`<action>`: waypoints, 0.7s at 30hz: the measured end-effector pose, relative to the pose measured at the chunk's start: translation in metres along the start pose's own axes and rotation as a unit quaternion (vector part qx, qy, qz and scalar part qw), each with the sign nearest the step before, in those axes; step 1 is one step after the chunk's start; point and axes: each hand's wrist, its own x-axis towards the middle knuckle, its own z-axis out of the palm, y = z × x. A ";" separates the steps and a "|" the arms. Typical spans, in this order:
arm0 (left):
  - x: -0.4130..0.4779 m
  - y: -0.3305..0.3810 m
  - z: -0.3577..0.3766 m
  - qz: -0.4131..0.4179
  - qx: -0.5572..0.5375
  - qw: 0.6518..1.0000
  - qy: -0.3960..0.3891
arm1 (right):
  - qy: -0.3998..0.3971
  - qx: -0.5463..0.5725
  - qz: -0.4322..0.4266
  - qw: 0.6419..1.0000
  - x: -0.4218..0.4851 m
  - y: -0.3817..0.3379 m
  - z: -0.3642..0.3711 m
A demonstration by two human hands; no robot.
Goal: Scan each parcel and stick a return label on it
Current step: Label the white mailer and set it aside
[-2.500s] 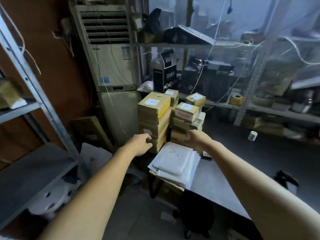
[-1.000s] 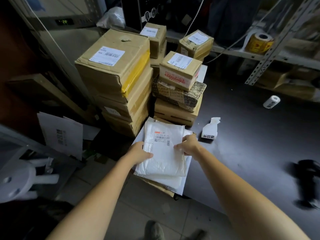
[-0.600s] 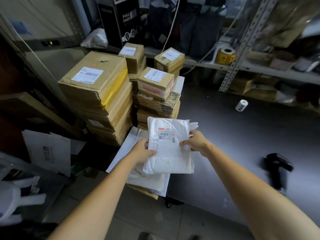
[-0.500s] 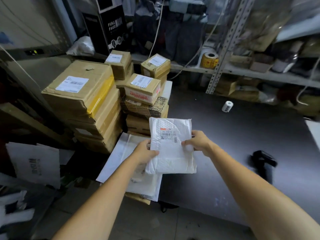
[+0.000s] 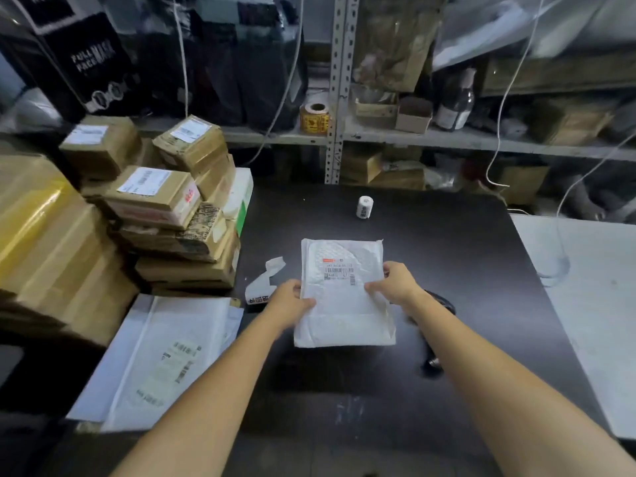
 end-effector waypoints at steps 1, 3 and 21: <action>0.003 0.000 0.010 -0.008 0.004 1.000 0.009 | -0.003 -0.011 0.001 1.000 0.006 0.007 -0.004; 0.010 -0.001 0.026 -0.022 0.019 0.999 0.020 | -0.010 -0.030 0.002 0.999 0.017 0.021 -0.008; 0.068 -0.039 0.046 -0.052 0.085 0.995 0.026 | -0.003 -0.088 0.030 0.996 0.070 0.061 0.029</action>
